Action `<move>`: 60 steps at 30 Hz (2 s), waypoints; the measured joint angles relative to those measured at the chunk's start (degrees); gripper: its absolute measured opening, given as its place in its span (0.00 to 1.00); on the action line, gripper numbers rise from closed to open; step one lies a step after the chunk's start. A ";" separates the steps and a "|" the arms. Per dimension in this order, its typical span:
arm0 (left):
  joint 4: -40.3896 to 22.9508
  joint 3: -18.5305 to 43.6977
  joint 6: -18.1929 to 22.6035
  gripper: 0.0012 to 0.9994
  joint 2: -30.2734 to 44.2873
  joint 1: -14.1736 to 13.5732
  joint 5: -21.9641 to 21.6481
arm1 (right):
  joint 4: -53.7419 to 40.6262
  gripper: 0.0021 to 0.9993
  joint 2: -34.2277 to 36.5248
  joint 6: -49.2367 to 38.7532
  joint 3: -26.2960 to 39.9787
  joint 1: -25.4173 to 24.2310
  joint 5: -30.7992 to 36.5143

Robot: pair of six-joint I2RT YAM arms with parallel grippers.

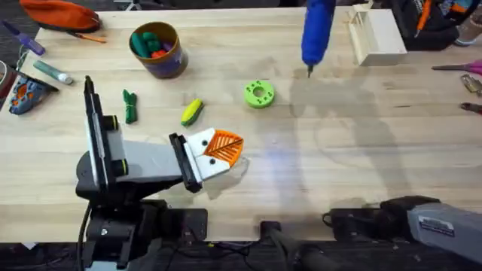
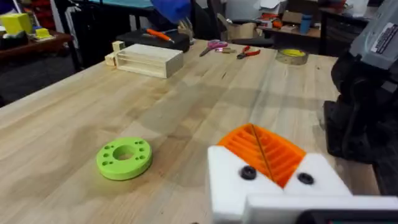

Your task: Pick up the gripper from the table and insert it into the empty holder that is missing its gripper. Then pick up a screw, insert it into the mounting hole, and use the screwdriver to tighten it. Finally, clean up the table by picking up the vegetable and placing it into the bucket.

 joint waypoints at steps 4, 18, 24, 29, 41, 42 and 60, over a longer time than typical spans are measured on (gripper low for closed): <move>0.00 0.00 0.00 0.01 0.00 0.00 0.00 | 6.37 0.02 0.00 -0.30 0.00 0.08 -5.94; 0.00 0.00 -0.01 0.01 0.00 0.00 -0.02 | 10.66 0.02 0.00 -0.78 0.00 7.47 -11.62; 0.00 0.00 -0.01 0.01 0.00 0.00 0.00 | 9.35 0.02 0.00 -1.21 0.00 7.17 -11.72; 0.00 0.00 -0.01 0.01 0.00 0.00 0.00 | 9.84 0.02 0.00 -1.72 -0.05 7.13 -12.16; 0.00 0.00 -0.01 0.01 0.00 0.01 0.00 | 19.60 0.02 0.00 -1.87 -0.11 14.40 -17.58; 0.00 0.00 -0.01 0.01 0.00 0.00 0.00 | 19.65 0.02 0.00 -1.87 -0.11 15.31 -17.71; 0.00 0.00 0.01 0.01 0.00 0.00 0.00 | 45.73 0.02 0.00 5.18 -11.17 21.92 -18.38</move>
